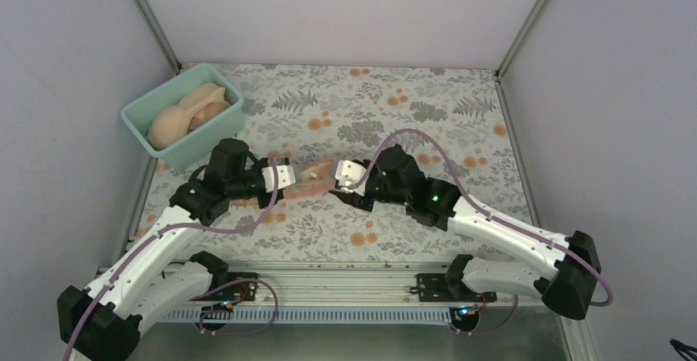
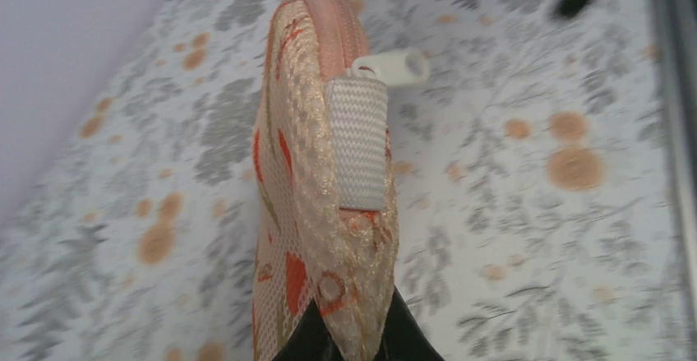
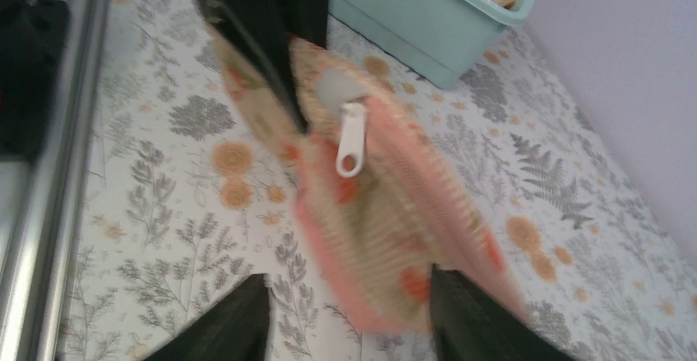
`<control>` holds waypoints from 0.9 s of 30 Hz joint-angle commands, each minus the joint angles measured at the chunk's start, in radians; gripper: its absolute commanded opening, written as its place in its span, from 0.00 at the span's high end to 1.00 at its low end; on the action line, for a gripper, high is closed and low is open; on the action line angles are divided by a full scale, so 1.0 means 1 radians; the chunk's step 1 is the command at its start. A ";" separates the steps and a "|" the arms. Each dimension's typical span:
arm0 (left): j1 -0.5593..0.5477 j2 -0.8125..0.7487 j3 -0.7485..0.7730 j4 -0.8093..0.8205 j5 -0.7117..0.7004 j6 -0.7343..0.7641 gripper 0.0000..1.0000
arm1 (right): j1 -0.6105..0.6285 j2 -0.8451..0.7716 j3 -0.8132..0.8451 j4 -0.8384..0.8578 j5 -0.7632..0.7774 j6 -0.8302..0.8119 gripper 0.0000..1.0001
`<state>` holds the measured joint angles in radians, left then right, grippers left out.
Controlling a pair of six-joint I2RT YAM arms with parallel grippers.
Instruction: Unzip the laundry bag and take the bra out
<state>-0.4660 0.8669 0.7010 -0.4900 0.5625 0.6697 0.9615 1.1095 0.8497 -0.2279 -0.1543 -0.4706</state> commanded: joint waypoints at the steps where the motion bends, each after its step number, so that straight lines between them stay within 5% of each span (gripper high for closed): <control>1: -0.024 -0.027 0.043 0.112 -0.252 0.125 0.98 | 0.010 -0.075 0.033 -0.020 -0.108 0.096 0.41; 10: -0.080 -0.039 0.100 0.310 -0.553 0.245 0.98 | 0.004 -0.104 0.028 0.183 0.024 0.436 0.43; 17: -0.132 -0.164 0.028 0.563 -0.521 0.517 0.98 | -0.097 -0.057 0.000 0.459 -0.260 0.743 0.45; 27: -0.164 -0.176 0.020 0.758 -0.523 0.690 0.98 | -0.096 0.036 0.093 0.504 -0.399 0.686 0.41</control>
<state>-0.6250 0.6888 0.7097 0.1547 0.0479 1.2770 0.8444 1.1080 0.8772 0.2253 -0.4736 0.2443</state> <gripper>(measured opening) 0.054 0.587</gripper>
